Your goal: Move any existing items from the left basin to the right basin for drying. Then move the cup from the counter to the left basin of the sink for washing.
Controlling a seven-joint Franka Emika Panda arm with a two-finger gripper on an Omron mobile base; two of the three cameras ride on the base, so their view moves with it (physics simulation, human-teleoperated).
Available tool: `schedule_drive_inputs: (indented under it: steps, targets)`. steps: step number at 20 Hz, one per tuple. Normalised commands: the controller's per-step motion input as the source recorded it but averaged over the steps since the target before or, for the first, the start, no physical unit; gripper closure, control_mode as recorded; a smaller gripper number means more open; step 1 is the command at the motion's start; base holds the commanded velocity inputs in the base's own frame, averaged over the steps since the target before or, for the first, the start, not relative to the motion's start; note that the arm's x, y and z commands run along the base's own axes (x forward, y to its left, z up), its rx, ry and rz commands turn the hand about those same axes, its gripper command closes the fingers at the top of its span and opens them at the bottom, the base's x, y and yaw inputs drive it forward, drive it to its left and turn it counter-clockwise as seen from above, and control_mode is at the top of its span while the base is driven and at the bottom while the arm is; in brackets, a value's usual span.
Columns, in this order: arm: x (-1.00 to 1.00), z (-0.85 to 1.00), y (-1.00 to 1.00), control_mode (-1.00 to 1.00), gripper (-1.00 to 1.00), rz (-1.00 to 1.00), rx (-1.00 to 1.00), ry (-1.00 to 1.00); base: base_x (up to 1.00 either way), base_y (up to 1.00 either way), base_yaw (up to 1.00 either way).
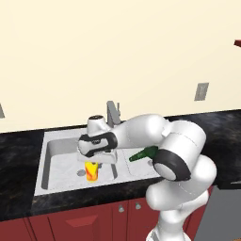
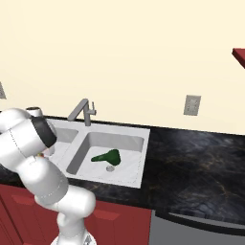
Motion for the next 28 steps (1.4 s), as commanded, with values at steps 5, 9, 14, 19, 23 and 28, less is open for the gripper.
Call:
schedule_drive_inputs:
  steps: [5, 9, 14, 19, 23, 28]
  targets:
    - [0.00, -0.17, 0.00, -1.00, 1.00, 0.00, 0.00, -0.01, 0.00, 0.00, 0.00]
    - [0.01, -0.15, 0.00, -1.00, 1.00, 0.00, 0.00, -0.01, 0.00, 0.00, 0.00]
    - [0.02, -0.14, 0.00, -1.00, 1.00, 0.00, 0.00, -0.01, 0.00, 0.00, 0.00]
    - [0.03, -0.14, 0.00, -1.00, 1.00, 0.00, 0.00, -0.02, 0.00, 0.00, 0.00]
    - [0.02, -0.16, 0.00, -1.00, 1.00, 0.00, 0.00, -0.02, 0.00, 0.00, 0.00]
    - [0.02, -0.18, 0.00, -1.00, 1.00, 0.00, 0.00, -0.02, 0.00, 0.00, 0.00]
